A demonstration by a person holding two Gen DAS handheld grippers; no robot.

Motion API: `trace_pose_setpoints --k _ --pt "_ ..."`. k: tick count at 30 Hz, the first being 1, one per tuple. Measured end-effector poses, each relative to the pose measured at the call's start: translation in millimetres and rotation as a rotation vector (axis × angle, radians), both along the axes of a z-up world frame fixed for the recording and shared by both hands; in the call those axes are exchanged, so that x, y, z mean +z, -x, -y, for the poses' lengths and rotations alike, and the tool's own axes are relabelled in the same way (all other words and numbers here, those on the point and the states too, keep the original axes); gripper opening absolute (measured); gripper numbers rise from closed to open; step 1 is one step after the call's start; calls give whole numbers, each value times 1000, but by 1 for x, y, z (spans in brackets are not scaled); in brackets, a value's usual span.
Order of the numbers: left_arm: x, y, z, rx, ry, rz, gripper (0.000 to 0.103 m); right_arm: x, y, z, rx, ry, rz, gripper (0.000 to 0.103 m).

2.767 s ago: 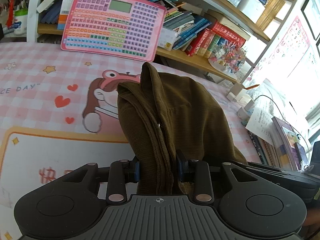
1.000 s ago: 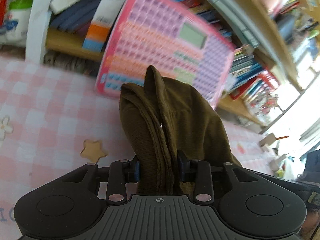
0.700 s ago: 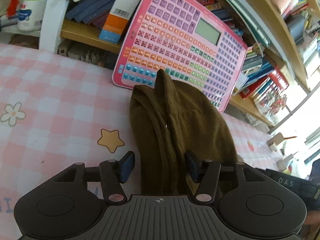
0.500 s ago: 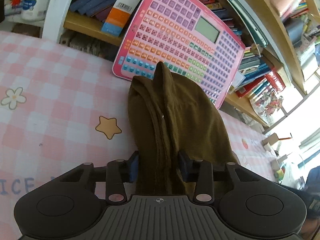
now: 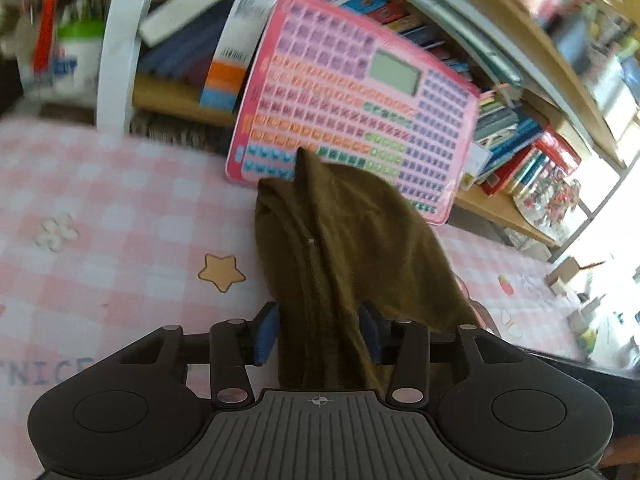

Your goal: Fold clothes

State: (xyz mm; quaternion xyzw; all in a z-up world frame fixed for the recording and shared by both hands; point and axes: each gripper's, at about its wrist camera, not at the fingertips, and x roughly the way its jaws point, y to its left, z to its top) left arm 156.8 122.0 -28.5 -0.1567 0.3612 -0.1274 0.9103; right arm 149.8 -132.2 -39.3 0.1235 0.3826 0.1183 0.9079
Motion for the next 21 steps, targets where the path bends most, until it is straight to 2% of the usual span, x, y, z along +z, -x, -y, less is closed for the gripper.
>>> trace_pose_setpoints --k 4,8,10,14,21 --pt "8 31 13 29 -61 37 55 9 26 -3 37 60 49 53" --pt "11 57 23 71 -86 33 65 14 50 -3 54 116 87 60" --pt "11 68 28 95 -98 23 67 15 59 0 49 126 92 68" --pt "11 86 43 126 -135 21 78 13 73 6 34 138 84 75" --pt "11 106 60 152 -174 15 80 8 92 15 43 142 67 81"
